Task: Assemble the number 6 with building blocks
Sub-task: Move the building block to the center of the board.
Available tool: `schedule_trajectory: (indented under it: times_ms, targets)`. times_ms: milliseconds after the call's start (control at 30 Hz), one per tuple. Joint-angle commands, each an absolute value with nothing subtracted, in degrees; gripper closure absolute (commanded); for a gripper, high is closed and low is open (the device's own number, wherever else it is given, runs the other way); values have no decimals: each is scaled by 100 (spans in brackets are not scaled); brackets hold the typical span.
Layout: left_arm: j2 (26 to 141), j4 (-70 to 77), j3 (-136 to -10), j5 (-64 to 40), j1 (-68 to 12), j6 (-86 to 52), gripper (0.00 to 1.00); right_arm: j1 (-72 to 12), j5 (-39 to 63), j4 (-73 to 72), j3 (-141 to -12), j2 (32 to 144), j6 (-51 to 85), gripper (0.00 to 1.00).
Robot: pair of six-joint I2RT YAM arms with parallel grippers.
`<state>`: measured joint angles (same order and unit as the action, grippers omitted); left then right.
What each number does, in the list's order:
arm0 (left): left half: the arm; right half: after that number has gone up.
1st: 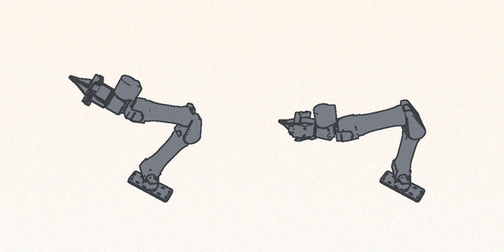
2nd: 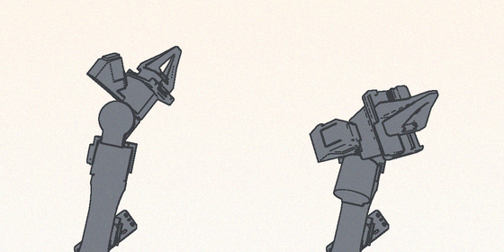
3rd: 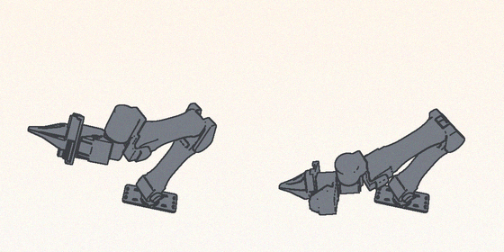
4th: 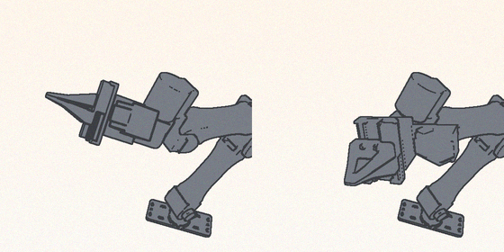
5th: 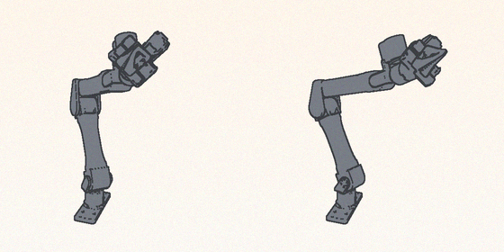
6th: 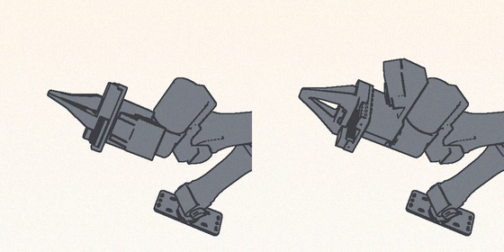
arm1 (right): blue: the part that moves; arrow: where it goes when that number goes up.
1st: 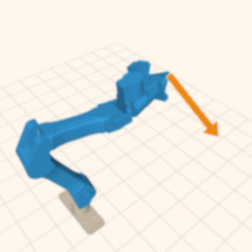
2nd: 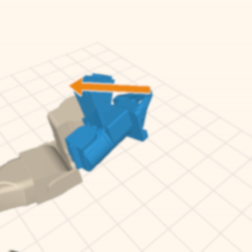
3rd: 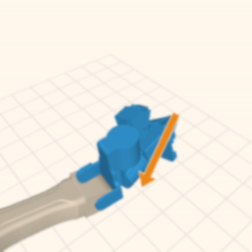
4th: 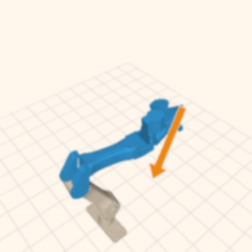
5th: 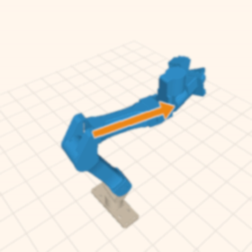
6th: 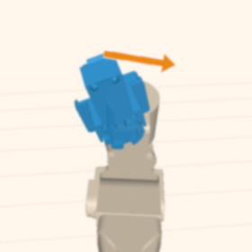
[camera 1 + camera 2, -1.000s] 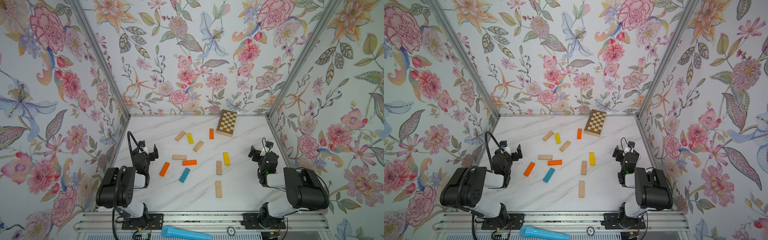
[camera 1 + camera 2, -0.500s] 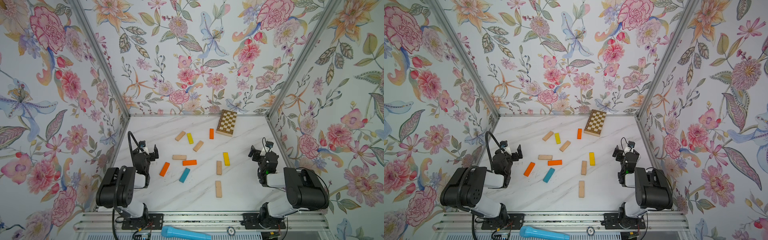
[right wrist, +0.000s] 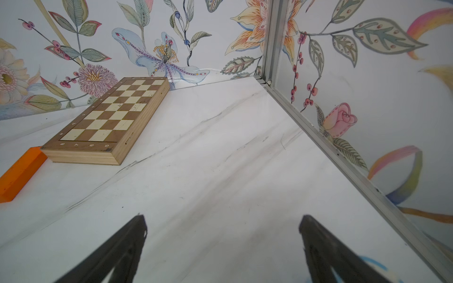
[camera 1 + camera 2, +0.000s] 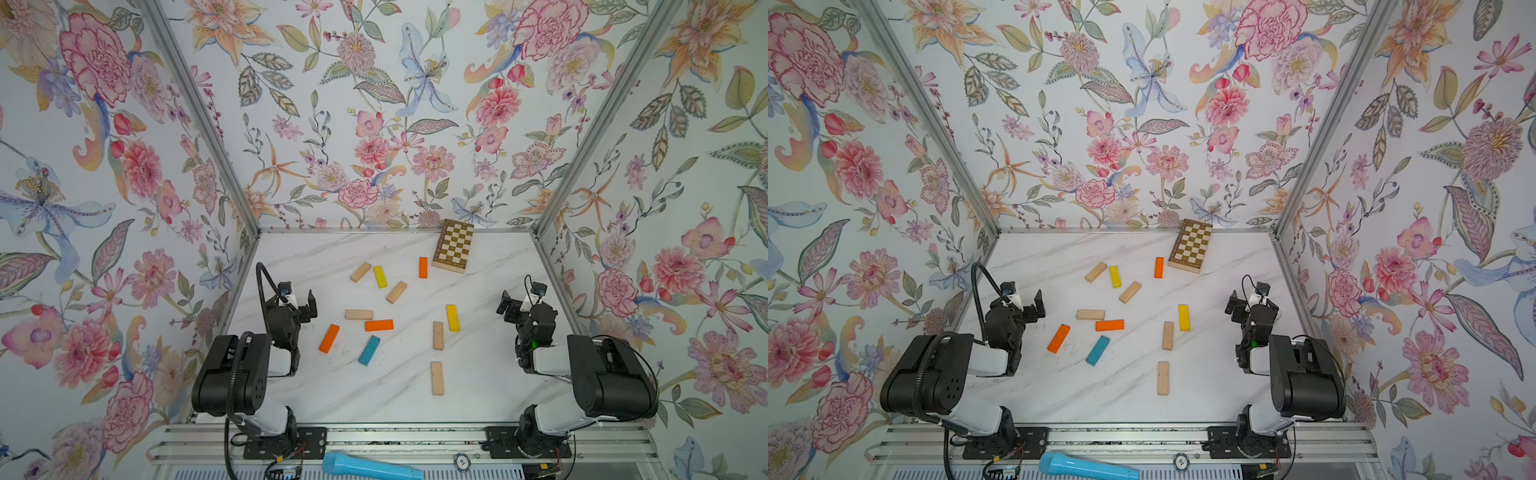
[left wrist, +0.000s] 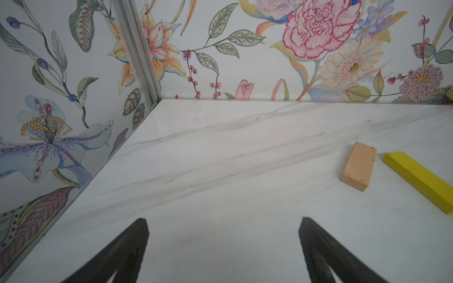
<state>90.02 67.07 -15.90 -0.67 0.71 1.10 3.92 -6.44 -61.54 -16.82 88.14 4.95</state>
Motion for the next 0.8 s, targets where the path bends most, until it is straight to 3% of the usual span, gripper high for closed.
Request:
schedule_trajectory:
  times_ms: [0, 767]
  targets:
    - [9009, 6727, -1674, 126, 12, 189, 1, 304, -678, -6042, -1776, 8756, 426, 1]
    - [7514, 3710, -2918, 1173, -295, -24, 1, 220, -1424, -6188, -1341, 8008, 610, 1]
